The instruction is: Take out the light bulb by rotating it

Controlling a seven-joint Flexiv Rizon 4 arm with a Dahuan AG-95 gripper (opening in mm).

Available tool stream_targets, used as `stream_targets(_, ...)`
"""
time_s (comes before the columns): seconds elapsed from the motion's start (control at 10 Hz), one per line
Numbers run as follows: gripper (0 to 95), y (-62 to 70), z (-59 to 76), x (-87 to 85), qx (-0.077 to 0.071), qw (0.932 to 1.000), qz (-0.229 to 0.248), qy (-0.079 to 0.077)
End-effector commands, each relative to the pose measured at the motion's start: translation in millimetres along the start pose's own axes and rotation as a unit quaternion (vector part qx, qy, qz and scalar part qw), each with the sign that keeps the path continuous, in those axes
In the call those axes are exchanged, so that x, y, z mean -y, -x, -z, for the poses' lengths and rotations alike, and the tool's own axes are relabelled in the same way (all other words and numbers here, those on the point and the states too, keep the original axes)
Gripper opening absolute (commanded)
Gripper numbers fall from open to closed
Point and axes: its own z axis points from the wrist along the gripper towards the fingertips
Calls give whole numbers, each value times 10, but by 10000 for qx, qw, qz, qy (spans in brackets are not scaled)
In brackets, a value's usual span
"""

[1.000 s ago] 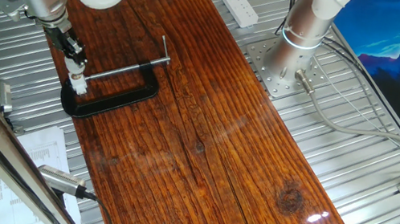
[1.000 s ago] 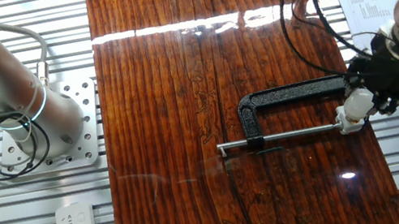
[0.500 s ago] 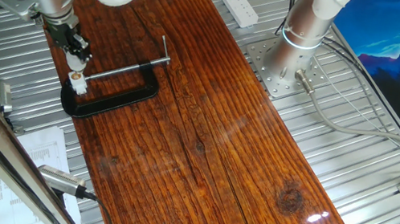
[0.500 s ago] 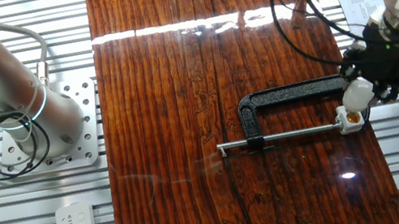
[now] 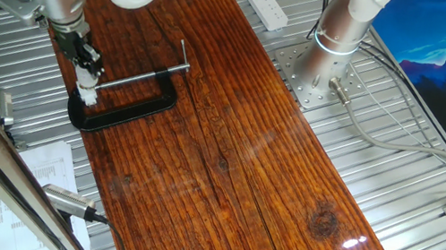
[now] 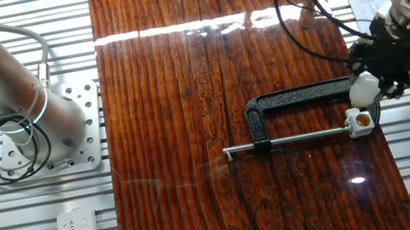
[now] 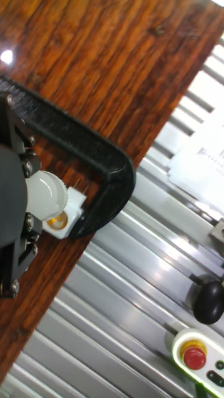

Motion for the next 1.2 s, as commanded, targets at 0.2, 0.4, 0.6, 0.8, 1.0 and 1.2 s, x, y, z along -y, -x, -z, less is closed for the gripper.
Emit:
stream_targets(0.2, 0, 44, -5, -128, 15, 10000, -71, -3)
stream_targets(0.4, 0, 109, -35, -317, 116, 9997, -192, 70)
stream_targets(0.6, 0, 156, -51, -448, 166, 9995, -260, 99)
stream_targets(0.8, 0, 254, -51, -580, 219, 9994, -218, 158)
stream_targets(1.0, 0, 349, -25, -675, 224, 9994, -199, 169)
stream_targets(1.2, 0, 414, -10, -737, 244, 9995, -98, 199)
